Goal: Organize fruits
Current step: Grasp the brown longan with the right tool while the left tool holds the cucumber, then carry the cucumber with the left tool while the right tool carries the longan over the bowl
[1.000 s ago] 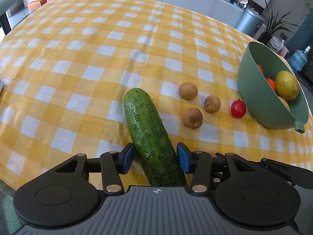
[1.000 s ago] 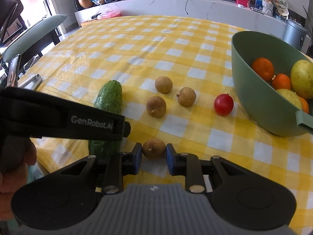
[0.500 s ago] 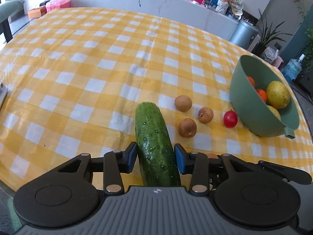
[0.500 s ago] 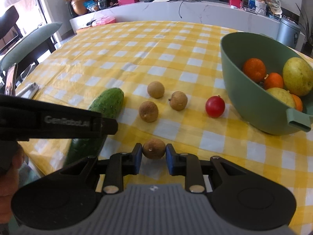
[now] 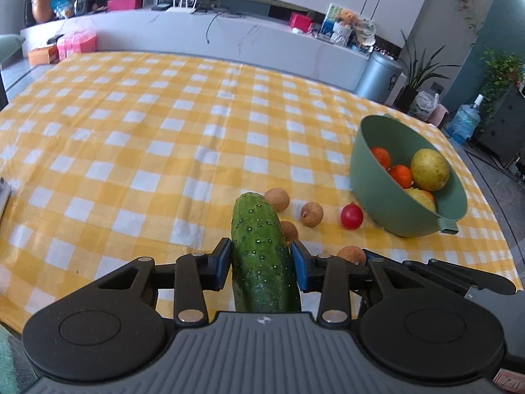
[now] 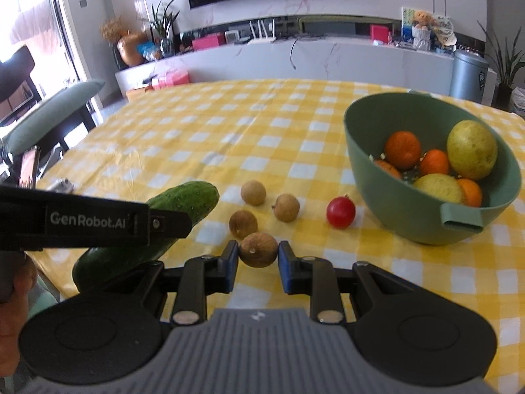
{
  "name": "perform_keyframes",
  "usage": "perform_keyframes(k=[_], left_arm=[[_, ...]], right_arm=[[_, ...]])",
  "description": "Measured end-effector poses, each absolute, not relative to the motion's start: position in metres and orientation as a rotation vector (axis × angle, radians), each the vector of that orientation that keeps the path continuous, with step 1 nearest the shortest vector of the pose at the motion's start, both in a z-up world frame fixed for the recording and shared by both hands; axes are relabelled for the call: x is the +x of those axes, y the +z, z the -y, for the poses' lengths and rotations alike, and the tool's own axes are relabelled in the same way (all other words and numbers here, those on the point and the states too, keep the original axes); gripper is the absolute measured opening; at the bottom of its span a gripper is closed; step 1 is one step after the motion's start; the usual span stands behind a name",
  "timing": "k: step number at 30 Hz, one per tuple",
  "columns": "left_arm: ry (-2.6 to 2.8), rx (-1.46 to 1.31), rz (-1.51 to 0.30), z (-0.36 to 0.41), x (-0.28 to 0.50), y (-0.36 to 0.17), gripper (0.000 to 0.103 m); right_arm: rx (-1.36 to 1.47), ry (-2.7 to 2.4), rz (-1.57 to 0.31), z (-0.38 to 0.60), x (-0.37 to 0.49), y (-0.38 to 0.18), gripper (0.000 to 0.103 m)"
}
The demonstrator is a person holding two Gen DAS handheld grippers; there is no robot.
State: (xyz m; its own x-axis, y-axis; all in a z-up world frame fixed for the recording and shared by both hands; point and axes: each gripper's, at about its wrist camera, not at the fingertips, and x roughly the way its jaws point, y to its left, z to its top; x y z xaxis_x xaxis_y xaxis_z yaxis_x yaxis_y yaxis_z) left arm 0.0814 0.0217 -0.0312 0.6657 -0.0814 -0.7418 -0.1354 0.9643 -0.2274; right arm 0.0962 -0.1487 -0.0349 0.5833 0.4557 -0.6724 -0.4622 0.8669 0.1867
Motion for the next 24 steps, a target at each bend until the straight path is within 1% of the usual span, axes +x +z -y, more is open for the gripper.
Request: perform_keyframes(k=[6, 15, 24], left_arm=[[0.004, -0.252, -0.797, -0.015, 0.08, -0.017, 0.044], [-0.071, -0.238, -0.748, -0.004, 0.089, 0.006, 0.044], [-0.131, -0.234, -0.715, 0.01, 0.106, 0.023, 0.043]], right_arm=[[0.02, 0.505, -0.714, 0.161, 0.091, -0.023, 0.022], [-0.043, 0.431, -0.594, 0.179, 0.091, 0.003, 0.022], [-0.117, 0.37, -0.493, 0.193, 0.117, 0.027, 0.022]])
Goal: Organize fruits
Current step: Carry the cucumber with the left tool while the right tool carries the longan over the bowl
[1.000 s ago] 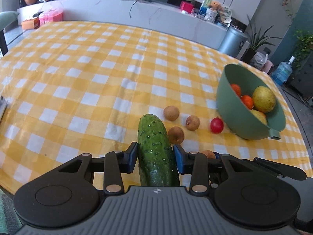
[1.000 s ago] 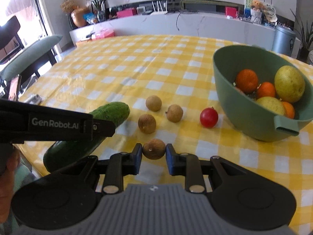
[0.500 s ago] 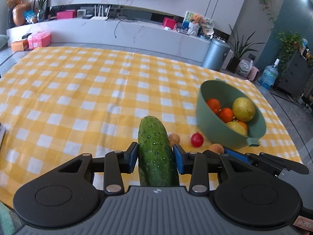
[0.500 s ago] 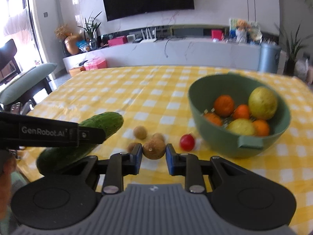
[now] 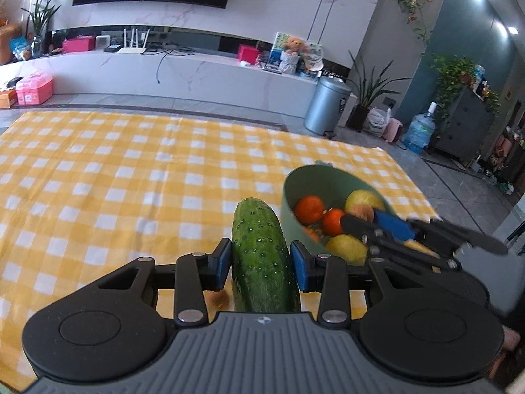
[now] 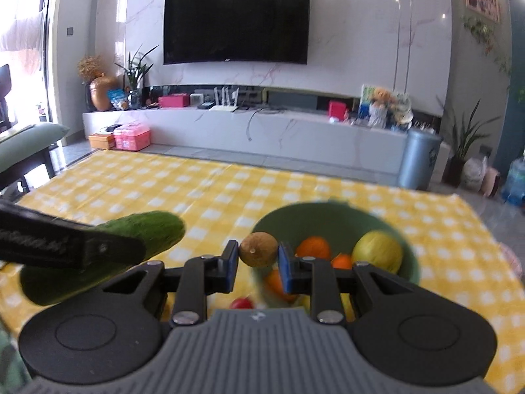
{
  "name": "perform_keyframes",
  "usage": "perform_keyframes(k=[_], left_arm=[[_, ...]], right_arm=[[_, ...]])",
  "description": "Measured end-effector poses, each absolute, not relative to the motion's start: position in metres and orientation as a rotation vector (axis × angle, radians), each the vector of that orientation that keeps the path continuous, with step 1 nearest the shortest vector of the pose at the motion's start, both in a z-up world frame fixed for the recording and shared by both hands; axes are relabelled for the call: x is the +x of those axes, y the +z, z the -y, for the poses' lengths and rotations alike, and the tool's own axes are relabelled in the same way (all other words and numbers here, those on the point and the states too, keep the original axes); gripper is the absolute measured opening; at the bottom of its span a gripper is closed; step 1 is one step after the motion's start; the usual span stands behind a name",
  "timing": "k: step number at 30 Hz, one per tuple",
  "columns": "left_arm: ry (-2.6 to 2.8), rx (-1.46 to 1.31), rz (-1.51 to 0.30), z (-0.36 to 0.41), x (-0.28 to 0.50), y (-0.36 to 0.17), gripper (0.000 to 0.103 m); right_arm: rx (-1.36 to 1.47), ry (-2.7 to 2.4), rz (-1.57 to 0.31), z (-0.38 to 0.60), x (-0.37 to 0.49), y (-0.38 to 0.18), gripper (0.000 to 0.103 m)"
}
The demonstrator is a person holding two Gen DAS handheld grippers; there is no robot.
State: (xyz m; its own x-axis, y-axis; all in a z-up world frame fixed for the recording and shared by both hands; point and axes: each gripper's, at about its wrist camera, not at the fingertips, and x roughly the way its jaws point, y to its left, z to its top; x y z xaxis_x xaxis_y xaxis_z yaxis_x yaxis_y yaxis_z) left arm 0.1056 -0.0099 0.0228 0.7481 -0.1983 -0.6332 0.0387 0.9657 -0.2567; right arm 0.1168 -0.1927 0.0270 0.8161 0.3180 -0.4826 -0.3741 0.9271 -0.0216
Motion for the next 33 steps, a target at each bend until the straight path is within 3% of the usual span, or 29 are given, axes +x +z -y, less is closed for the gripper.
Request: perform_keyframes(k=[18, 33], left_arm=[[-0.254, -0.173, -0.664, 0.064, 0.166, 0.054, 0.043], [-0.317, -0.073, -0.76, 0.086, 0.22, 0.017, 0.042]], right_arm=[[-0.032, 0.265, -0.485, 0.236, 0.176, 0.018, 0.022], [0.073, 0.264, -0.544, 0.25, 0.195, 0.001, 0.022]])
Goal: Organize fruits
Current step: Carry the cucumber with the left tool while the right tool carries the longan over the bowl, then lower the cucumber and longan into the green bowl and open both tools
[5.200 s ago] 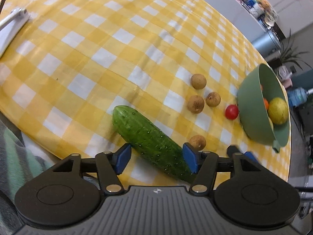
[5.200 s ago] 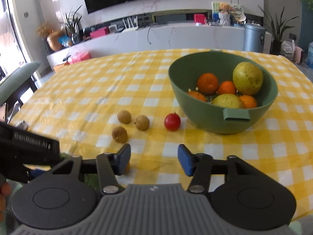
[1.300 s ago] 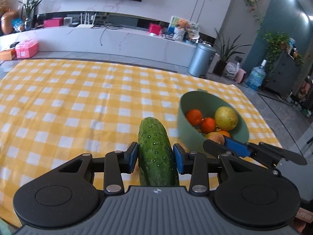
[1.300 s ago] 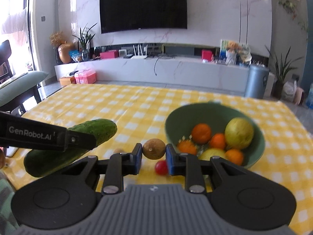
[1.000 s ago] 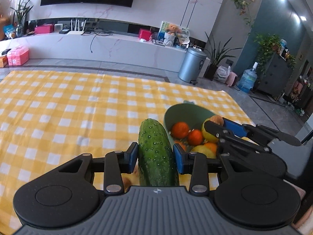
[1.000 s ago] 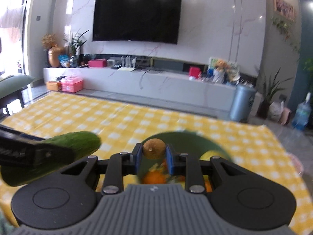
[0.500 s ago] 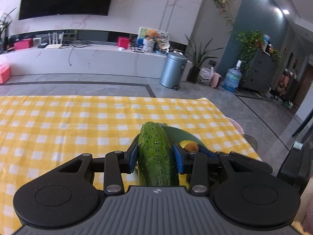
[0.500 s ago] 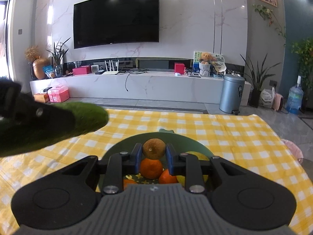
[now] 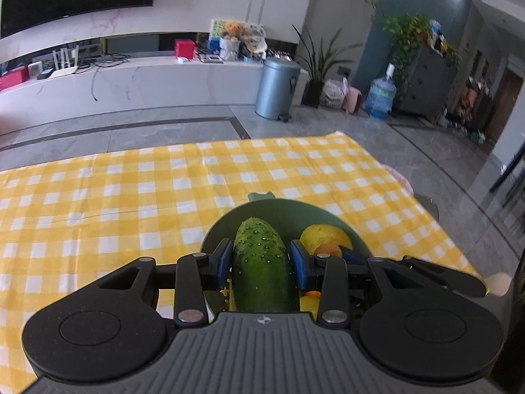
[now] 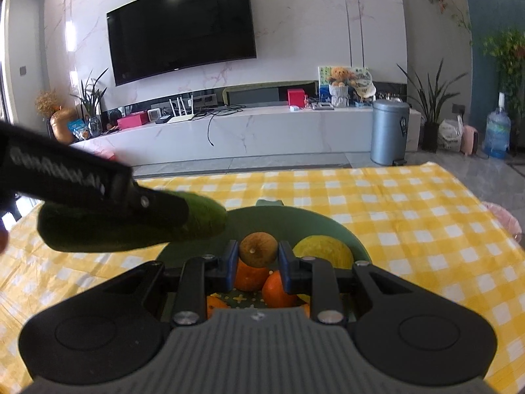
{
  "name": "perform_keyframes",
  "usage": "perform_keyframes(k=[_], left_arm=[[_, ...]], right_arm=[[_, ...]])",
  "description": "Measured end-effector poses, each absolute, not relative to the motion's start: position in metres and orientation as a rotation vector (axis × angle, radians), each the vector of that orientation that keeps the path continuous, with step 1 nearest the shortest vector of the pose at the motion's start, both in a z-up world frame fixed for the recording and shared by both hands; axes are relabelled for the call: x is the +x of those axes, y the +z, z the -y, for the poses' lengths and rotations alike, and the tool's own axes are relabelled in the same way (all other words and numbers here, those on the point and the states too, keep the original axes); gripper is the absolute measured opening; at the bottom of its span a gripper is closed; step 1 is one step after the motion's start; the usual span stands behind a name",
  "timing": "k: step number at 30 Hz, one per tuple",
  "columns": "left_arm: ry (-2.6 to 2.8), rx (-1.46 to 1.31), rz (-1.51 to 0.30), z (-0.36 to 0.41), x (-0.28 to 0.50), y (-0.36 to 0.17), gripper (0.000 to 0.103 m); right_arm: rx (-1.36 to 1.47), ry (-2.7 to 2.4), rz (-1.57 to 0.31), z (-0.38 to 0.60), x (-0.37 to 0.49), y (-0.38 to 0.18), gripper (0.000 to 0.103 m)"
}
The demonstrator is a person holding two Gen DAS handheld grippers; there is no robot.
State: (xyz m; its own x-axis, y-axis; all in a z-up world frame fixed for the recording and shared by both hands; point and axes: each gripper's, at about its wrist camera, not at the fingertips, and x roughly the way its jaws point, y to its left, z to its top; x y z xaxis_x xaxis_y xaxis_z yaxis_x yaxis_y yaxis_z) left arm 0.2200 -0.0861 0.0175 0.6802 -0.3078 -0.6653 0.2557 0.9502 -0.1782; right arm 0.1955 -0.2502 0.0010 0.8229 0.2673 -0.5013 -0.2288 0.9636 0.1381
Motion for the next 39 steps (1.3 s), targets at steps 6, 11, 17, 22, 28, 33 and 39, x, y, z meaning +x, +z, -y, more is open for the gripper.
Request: perform_keyframes(k=[6, 11, 17, 22, 28, 33, 39], left_arm=[[-0.338, -0.054, -0.824, 0.085, 0.234, 0.003, 0.041], [-0.352, -0.037, -0.865, 0.086, 0.238, -0.006, 0.04], [-0.356, -0.054, -0.892, 0.083, 0.242, -0.011, 0.04], [-0.361, -0.116, -0.888, 0.073, 0.241, -0.007, 0.04], [-0.343, -0.142, -0.84, 0.064, 0.226, 0.008, 0.045], [-0.311, -0.148, -0.803, 0.05, 0.205, 0.015, 0.049], [-0.243, -0.187, -0.823, 0.024, 0.188, 0.007, 0.049]], right_arm=[[0.13, 0.258, -0.585, 0.259, 0.207, -0.008, 0.022], [0.155, 0.257, -0.6, 0.262, 0.213, -0.013, 0.022], [0.156, 0.255, -0.625, 0.26, 0.215, -0.017, 0.022], [0.167, 0.263, -0.631, 0.259, 0.218, -0.018, 0.022], [0.199, 0.286, -0.635, 0.262, 0.215, -0.018, 0.022], [0.222, 0.295, -0.66, 0.261, 0.217, -0.021, 0.022], [0.23, 0.28, -0.641, 0.264, 0.214, -0.017, 0.022]])
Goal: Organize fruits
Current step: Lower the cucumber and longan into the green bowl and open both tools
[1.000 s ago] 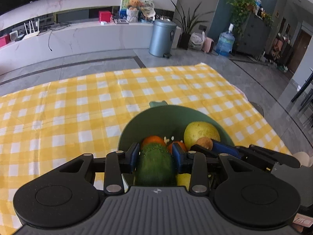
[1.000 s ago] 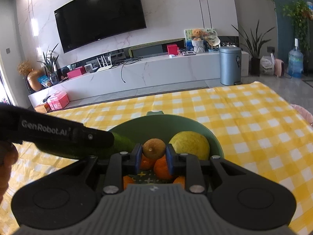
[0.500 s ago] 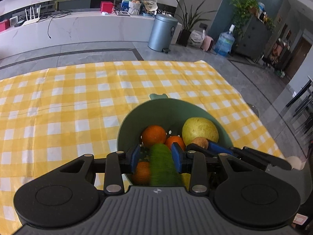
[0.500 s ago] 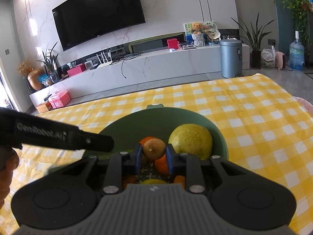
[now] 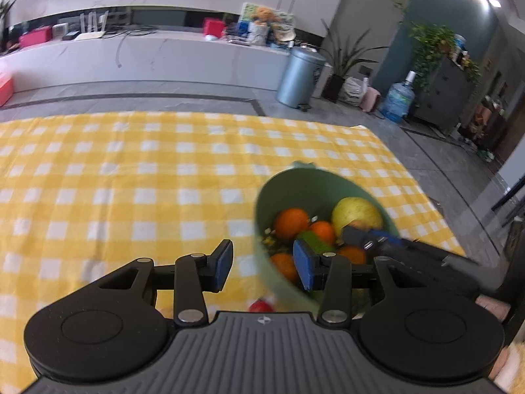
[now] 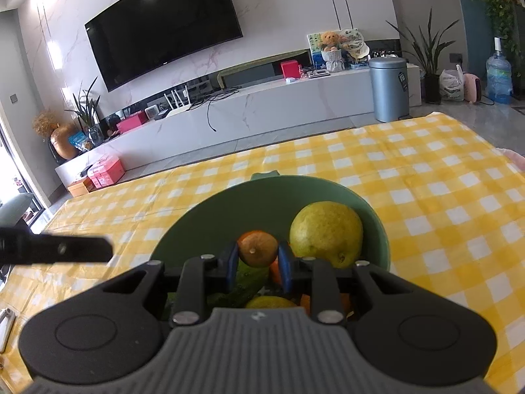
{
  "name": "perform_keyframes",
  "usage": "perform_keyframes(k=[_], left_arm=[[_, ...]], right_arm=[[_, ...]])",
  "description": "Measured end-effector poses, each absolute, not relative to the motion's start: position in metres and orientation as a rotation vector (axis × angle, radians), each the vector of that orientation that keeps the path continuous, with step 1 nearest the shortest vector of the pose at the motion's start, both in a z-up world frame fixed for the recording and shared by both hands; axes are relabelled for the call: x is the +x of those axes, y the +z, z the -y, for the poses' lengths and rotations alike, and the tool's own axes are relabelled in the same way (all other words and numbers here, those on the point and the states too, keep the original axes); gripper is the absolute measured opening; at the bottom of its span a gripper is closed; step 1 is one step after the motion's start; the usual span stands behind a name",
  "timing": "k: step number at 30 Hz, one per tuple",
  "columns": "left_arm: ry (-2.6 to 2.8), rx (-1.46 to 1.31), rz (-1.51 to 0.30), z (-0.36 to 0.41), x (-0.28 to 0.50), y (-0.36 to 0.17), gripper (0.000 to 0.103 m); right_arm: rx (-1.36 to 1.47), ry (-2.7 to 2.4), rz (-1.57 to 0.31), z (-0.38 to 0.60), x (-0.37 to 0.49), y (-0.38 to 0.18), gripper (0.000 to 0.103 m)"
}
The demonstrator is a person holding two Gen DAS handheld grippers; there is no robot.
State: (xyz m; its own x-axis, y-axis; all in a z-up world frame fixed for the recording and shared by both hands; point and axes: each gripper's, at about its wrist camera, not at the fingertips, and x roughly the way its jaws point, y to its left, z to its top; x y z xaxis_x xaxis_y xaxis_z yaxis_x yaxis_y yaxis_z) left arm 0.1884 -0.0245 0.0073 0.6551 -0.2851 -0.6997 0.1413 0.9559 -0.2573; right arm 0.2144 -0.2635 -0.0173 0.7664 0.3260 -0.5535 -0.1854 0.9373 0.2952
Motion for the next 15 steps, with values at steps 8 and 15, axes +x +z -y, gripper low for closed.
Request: perform_keyframes(k=[8, 15], left_arm=[[-0.174, -0.022, -0.819, 0.01, 0.175, -0.006, 0.049], [-0.158, 0.025, -0.824, -0.005, 0.165, -0.012, 0.051]], right_arm=[[0.312, 0.399, -0.665, 0.249, 0.229, -0.007, 0.022], [0.208, 0.378, -0.762, 0.22, 0.255, -0.009, 0.022]])
